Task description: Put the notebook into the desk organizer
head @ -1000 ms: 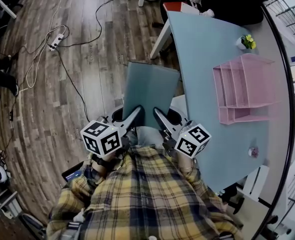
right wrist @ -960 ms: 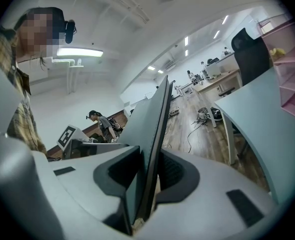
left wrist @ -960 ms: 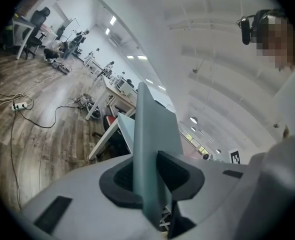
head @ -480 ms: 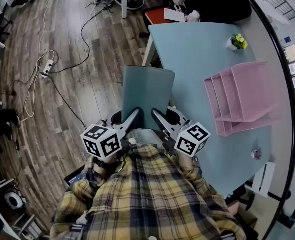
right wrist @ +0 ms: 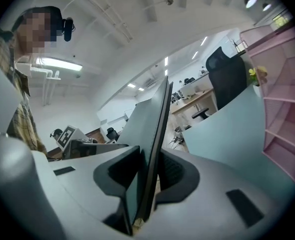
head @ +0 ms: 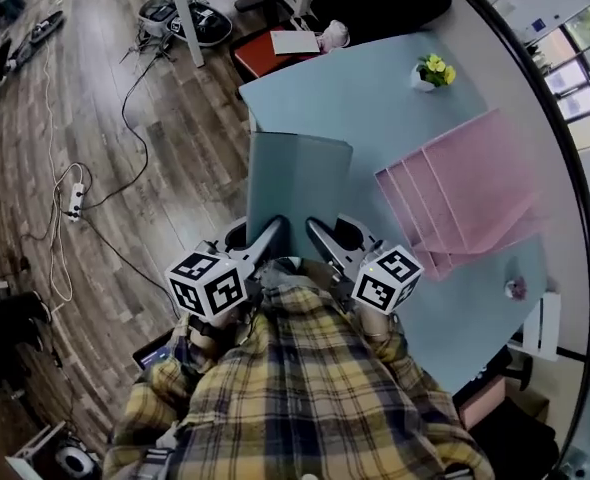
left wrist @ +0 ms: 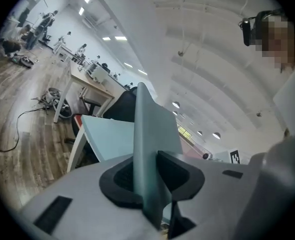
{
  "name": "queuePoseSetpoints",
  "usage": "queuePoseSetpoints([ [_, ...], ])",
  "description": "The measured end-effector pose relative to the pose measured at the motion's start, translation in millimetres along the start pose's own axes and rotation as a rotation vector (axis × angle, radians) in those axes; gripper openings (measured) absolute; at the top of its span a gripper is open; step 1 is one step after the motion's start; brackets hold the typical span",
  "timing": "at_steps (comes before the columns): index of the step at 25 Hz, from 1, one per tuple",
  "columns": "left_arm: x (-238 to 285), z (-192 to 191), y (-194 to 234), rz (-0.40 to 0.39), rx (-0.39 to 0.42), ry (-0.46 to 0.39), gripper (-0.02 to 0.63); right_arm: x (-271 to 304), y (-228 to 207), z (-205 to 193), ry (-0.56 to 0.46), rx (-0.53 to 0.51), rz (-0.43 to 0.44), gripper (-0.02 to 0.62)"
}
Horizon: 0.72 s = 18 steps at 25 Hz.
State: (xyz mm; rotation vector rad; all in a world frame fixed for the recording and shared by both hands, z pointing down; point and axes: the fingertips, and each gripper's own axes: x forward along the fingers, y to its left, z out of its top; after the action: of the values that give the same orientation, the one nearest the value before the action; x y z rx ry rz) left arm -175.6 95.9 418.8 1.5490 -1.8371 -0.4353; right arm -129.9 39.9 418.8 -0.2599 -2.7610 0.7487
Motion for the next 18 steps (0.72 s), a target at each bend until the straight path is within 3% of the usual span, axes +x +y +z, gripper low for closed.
queuePoseSetpoints([
  [7, 52.6, 6.2, -24.0, -0.118, 0.066, 0.102, 0.095, -30.4, -37.8, 19.8, -0.099, 0.027, -0.134, 0.087],
  [18, 98.4, -24.7, -58.5, -0.283, 0.109, 0.315, 0.095, -85.9, -64.7, 8.1, -0.210, 0.127, -0.353, 0.087],
])
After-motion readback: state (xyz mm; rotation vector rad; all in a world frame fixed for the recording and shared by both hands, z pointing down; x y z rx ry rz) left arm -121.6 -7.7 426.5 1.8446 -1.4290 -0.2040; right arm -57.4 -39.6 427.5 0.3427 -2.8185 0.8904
